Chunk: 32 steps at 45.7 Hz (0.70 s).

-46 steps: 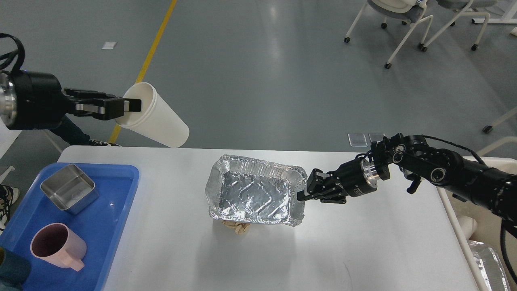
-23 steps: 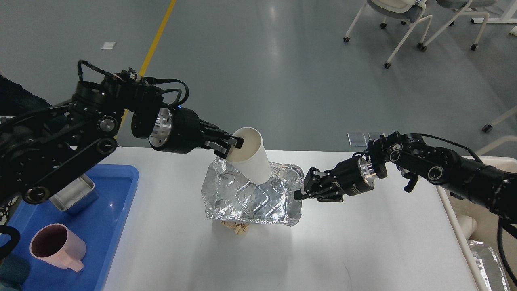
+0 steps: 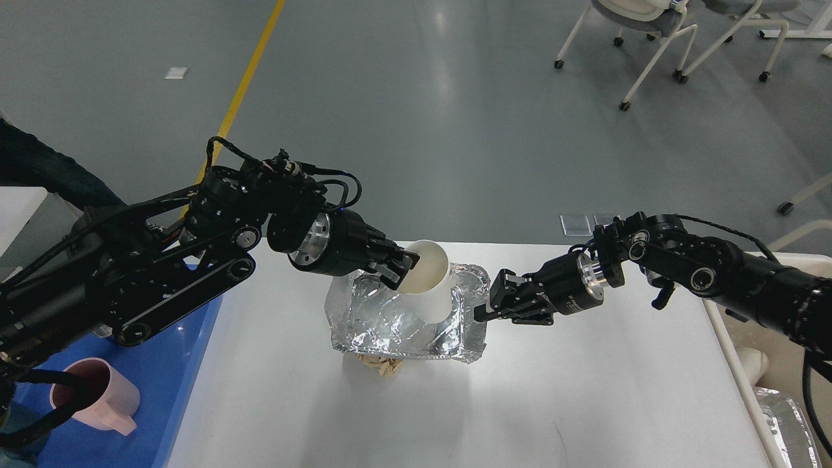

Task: Tidy desktop
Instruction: 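Lift the paper cup with the left gripper and tip it over the foil tray, then release the paper cup into the foil tray and withdraw the left gripper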

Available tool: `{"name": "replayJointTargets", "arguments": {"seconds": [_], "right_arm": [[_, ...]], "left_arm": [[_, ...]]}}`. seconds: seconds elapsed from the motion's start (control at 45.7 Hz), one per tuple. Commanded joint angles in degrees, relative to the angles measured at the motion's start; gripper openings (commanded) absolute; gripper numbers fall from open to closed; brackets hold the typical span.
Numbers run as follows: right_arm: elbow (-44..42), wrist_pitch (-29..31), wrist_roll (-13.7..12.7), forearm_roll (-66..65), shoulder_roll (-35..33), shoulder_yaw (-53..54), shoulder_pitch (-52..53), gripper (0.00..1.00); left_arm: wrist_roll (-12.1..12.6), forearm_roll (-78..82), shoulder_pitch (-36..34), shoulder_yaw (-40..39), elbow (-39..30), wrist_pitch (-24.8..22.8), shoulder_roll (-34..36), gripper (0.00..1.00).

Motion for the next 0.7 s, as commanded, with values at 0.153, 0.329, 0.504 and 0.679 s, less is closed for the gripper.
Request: {"name": "replayJointTargets", "arguments": {"seconds": [0.153, 0.329, 0.504, 0.679], "right_arm": [[0.1, 0.0, 0.0, 0.0, 0.0, 0.0, -0.2, 0.00], [0.0, 0.0, 0.0, 0.0, -0.2, 0.0, -0.3, 0.00], [-0.2, 0.0, 0.0, 0.0, -0.1, 0.0, -0.3, 0.00], [-0.5, 0.0, 0.0, 0.0, -0.1, -0.1, -0.5, 0.00]], "left_arm": [[-0.1, 2.0, 2.0, 0.0, 2.0, 1.2, -3.6, 0.48], [-0.1, 2.0, 2.8, 0.0, 2.1, 2.0, -4.5, 0.78], [-0.1, 1.9, 2.7, -0.1, 2.1, 2.1, -4.9, 0.80], [-0.8, 0.4, 2.2, -3.4, 2.0, 2.1, -3.2, 0.85]]}}
